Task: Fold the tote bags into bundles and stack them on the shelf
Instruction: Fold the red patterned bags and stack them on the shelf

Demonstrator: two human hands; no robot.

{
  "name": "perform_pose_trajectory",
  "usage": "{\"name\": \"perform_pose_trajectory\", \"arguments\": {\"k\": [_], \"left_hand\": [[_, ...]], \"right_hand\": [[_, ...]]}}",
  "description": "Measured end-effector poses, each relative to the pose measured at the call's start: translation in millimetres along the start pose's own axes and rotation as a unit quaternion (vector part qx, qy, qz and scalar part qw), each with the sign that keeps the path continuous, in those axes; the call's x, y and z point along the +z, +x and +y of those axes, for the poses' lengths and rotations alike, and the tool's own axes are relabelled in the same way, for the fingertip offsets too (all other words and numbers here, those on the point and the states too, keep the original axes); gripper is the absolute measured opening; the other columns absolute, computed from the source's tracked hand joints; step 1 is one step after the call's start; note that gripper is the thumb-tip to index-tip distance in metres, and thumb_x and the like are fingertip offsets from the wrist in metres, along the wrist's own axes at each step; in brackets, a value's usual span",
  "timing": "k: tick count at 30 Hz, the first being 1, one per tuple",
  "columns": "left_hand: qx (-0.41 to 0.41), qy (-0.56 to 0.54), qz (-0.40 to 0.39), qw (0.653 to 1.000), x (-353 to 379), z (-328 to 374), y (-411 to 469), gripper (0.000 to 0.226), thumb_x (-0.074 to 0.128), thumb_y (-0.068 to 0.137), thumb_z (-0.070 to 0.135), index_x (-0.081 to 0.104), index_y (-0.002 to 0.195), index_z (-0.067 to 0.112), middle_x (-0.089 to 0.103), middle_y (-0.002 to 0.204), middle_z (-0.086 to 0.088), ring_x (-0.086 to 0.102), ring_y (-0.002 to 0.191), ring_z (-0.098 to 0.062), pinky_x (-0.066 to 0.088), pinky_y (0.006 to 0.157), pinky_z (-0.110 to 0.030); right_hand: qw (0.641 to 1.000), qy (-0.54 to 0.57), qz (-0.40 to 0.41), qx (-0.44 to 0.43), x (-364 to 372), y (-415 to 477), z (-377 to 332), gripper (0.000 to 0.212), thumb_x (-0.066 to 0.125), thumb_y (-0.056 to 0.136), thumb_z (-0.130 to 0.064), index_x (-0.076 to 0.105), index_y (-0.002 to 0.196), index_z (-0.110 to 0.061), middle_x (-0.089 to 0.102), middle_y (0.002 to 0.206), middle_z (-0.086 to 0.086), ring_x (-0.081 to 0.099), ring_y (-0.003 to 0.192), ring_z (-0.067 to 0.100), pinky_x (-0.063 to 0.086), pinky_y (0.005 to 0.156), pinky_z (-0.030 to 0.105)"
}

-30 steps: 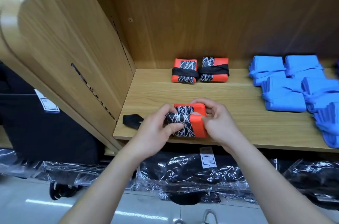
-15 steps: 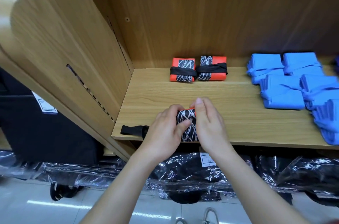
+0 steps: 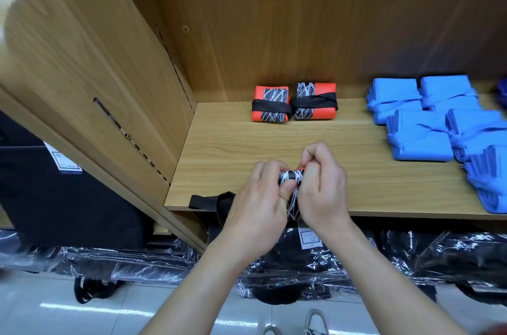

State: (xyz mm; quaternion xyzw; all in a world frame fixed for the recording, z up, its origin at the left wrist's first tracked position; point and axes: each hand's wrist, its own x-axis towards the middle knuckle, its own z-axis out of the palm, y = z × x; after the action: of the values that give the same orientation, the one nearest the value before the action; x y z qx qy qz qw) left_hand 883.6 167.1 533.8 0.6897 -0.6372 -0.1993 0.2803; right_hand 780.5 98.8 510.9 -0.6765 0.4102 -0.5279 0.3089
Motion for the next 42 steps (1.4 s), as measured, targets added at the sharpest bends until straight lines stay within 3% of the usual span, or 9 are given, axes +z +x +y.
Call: {"name": "perform_pose_trajectory", "arguments": {"k": [6, 9, 14, 19, 23, 26, 30, 36, 42], "left_hand": [[-0.083, -0.219, 0.033, 0.971, -19, -2, 1, 0.023, 0.076, 0.082, 0.025, 0.071, 0.094, 0.044, 0.074, 0.093, 0.012, 0.068, 0.087, -0.014, 0.054, 0.085, -0.032], [-0.06, -0.132, 0.067, 0.987, -24, -3, 0, 0.025, 0.077, 0.081, 0.018, 0.075, 0.094, 0.039, 0.072, 0.081, 0.024, 0.063, 0.07, 0.002, 0.043, 0.069, -0.007], [0.022, -0.024, 0.074, 0.997, -21, 1, -1, 0.023, 0.078, 0.078, 0.016, 0.075, 0.096, 0.03, 0.073, 0.083, 0.012, 0.054, 0.07, 0.005, 0.04, 0.067, -0.008], [0.019, -0.067, 0.02, 0.997, -21, -2, -1, 0.041, 0.078, 0.077, 0.035, 0.05, 0.105, 0.043, 0.069, 0.095, 0.016, 0.063, 0.091, 0.001, 0.051, 0.083, -0.026], [0.17, 0.032, -0.002, 0.985, -32, -8, -8, 0.052, 0.073, 0.079, 0.043, 0.047, 0.123, 0.04, 0.054, 0.112, 0.027, 0.051, 0.109, -0.003, 0.05, 0.087, -0.033], [0.229, 0.098, 0.02, 0.968, -42, -19, -14, 0.068, 0.081, 0.075, 0.032, 0.045, 0.133, 0.032, 0.05, 0.133, 0.014, 0.05, 0.118, -0.017, 0.049, 0.092, -0.042], [0.197, 0.174, 0.033, 0.964, -64, -36, -18, 0.06, 0.083, 0.068, 0.041, 0.053, 0.12, 0.035, 0.043, 0.142, 0.005, 0.042, 0.127, -0.022, 0.045, 0.096, -0.05], [0.175, 0.38, -0.054, 0.907, -67, -53, -7, 0.057, 0.088, 0.054, 0.049, 0.065, 0.104, 0.034, 0.054, 0.128, -0.004, 0.045, 0.118, -0.029, 0.045, 0.092, -0.052], [0.23, 0.216, -0.054, 0.947, -72, -49, -3, 0.029, 0.077, 0.077, 0.037, 0.051, 0.071, 0.025, 0.053, 0.084, 0.01, 0.052, 0.082, -0.012, 0.051, 0.064, -0.03]], "right_hand": [[1.0, -0.002, -0.021, -0.009, -10, 3, -3, 0.018, 0.029, 0.08, -0.017, 0.047, 0.076, -0.019, 0.05, 0.063, -0.007, 0.046, 0.06, 0.01, 0.037, 0.056, 0.028], [0.981, -0.03, -0.189, -0.016, -20, 8, -10, 0.027, 0.032, 0.083, -0.017, 0.058, 0.091, -0.019, 0.057, 0.082, -0.01, 0.054, 0.081, 0.007, 0.044, 0.074, 0.027], [0.83, -0.284, -0.48, -0.02, -37, 24, -25, 0.052, 0.053, 0.076, -0.048, 0.046, 0.122, -0.023, 0.062, 0.1, -0.004, 0.057, 0.092, 0.018, 0.049, 0.08, 0.037], [0.85, -0.259, -0.455, -0.056, -40, 25, -20, 0.036, 0.068, 0.078, -0.057, 0.056, 0.102, -0.032, 0.069, 0.099, -0.005, 0.063, 0.095, 0.02, 0.049, 0.075, 0.036], [0.848, -0.243, -0.464, -0.082, -48, 34, -22, 0.034, 0.069, 0.08, -0.053, 0.057, 0.104, -0.033, 0.069, 0.101, -0.011, 0.061, 0.097, 0.015, 0.048, 0.081, 0.037], [0.844, -0.225, -0.48, -0.083, -51, 45, -26, 0.03, 0.072, 0.077, -0.056, 0.044, 0.078, -0.043, 0.056, 0.078, -0.02, 0.053, 0.081, 0.009, 0.044, 0.072, 0.035], [0.858, -0.244, -0.442, -0.096, -66, 61, -23, 0.029, 0.076, 0.076, -0.05, 0.056, 0.084, -0.031, 0.051, 0.077, -0.019, 0.048, 0.082, 0.008, 0.038, 0.07, 0.032], [0.859, -0.25, -0.428, -0.127, -73, 77, -22, 0.032, 0.079, 0.075, -0.042, 0.056, 0.082, -0.021, 0.055, 0.078, -0.009, 0.049, 0.079, 0.013, 0.041, 0.069, 0.034], [0.867, -0.2, -0.454, -0.043, -75, 86, -6, 0.025, 0.081, 0.076, -0.034, 0.059, 0.075, -0.023, 0.063, 0.073, -0.011, 0.054, 0.069, 0.008, 0.035, 0.057, 0.017]]}}
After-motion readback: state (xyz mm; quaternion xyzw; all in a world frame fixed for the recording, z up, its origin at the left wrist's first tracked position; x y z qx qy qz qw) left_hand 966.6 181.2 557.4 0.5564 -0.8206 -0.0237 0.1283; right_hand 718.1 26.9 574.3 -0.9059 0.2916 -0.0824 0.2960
